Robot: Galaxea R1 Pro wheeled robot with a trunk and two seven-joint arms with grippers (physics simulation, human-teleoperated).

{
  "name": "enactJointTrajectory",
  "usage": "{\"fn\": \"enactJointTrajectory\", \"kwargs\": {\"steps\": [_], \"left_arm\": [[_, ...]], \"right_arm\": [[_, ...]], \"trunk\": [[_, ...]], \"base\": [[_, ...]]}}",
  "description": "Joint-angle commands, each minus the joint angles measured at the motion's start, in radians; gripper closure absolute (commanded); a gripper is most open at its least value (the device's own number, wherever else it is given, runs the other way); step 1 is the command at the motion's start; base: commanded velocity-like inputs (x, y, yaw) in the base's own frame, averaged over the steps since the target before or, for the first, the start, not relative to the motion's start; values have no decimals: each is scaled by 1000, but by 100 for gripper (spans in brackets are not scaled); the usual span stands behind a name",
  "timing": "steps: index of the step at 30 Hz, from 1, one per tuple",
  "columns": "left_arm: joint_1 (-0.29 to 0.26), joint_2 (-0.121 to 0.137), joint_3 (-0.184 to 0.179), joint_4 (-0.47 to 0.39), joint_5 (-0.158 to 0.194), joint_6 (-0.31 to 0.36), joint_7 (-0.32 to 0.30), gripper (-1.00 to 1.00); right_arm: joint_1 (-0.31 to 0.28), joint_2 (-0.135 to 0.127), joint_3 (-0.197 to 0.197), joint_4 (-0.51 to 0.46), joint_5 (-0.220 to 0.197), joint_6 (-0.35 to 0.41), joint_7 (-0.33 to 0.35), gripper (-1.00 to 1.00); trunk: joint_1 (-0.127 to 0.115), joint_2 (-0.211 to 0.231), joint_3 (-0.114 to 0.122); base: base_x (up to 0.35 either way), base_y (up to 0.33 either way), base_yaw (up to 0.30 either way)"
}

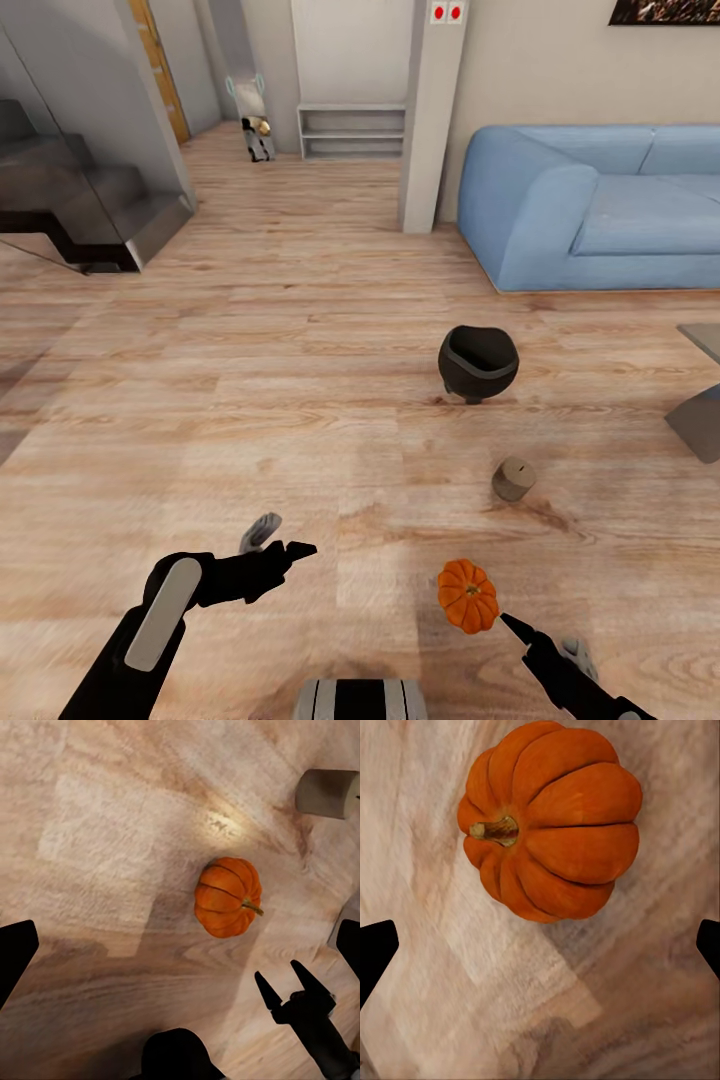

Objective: Place each of the two pumpkins and all three candles from the living room inside a cabinet in the living room (use any cabinet), then make sure every cabinet is closed, and position the cauldron so it is next to a table in the living room.

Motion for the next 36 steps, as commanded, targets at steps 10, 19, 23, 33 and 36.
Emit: {"fn": "enactJointTrajectory", "kwargs": {"steps": [10,19,23,33,36], "left_arm": [[0,0,-1,-1,19,2,10,-100],[0,0,-2,-1,20,2,10,-100],[0,0,-2,-1,20,2,10,-100],[0,0,-3,-1,20,2,10,-100],[0,-1,-3,-1,20,2,10,-100]], "right_arm": [[0,0,-3,0,-7,9,1,-100],[0,0,-4,0,-7,9,-5,-100],[0,1,-4,-10,-8,8,-1,-100],[0,1,-5,-1,-35,10,-15,-100],[0,-1,-5,1,-35,17,-20,-100]], "trunk": [[0,0,-1],[0,0,-1],[0,0,-1],[0,0,-1],[0,0,-1]], "base": [[39,12,0],[128,37,0],[55,26,0],[5,2,0],[0,0,0]]}}
